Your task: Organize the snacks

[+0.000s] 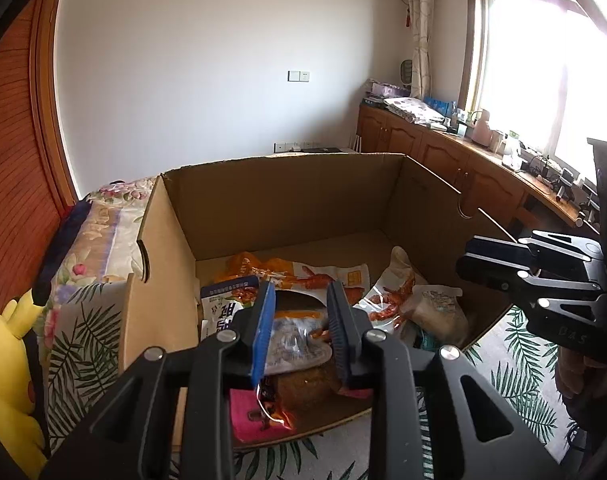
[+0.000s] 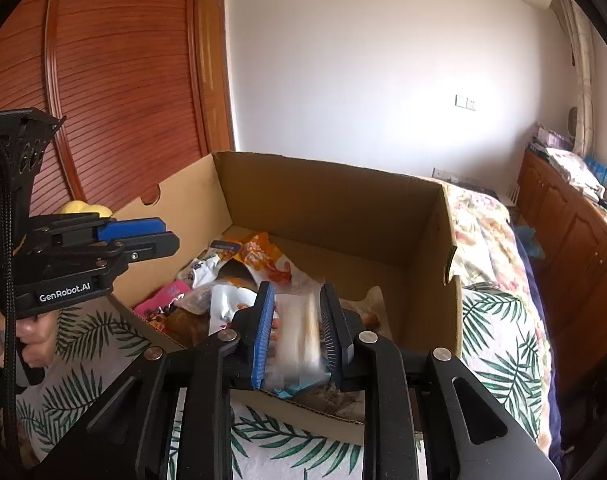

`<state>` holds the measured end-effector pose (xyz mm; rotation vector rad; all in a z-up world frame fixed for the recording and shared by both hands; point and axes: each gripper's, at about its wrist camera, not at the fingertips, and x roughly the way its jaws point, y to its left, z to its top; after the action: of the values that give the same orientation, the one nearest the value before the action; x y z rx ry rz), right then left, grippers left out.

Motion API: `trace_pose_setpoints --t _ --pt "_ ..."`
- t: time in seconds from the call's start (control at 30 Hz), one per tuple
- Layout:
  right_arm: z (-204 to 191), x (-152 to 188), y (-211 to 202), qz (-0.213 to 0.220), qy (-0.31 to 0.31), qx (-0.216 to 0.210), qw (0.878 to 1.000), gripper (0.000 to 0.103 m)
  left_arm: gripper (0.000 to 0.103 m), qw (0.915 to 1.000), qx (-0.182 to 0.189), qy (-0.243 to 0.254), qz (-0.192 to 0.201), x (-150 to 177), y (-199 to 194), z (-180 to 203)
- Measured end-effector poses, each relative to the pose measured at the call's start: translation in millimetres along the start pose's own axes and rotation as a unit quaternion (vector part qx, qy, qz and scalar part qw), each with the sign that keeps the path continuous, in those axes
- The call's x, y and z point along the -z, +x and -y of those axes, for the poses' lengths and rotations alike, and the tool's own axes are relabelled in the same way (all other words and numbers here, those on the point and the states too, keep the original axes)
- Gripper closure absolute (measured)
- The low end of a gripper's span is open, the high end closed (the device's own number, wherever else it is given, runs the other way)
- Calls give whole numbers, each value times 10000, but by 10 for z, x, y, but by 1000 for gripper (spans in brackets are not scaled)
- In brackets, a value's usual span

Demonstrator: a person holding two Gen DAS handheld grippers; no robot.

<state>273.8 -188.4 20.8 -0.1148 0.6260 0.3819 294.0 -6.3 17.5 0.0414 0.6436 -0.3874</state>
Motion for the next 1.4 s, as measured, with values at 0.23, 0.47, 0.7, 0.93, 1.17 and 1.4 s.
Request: trace_pose_setpoints --t 0.23,0.47,0.7,0.93,1.17,1.4 --pt "-9 15 -128 77 94 -6 9999 77 75 9999 -85 4 93 14 -199 51" --pt "-98 90 -479 212 141 -15 9997 77 72 9994 -241 48 261 97 -640 151" --pt "-216 203 -841 365 212 -46 9991 76 65 9983 -410 59 402 240 -1072 244" --pt "-354 337 -1199 521 248 -18 9983 71 54 9973 -525 84 514 397 -1427 349" --pt "-521 555 -1519 629 340 102 9974 58 48 9966 -634 33 522 642 -1726 461" --pt "-616 717 -1832 809 439 285 9953 36 34 9962 -673 -14 553 875 -1995 553"
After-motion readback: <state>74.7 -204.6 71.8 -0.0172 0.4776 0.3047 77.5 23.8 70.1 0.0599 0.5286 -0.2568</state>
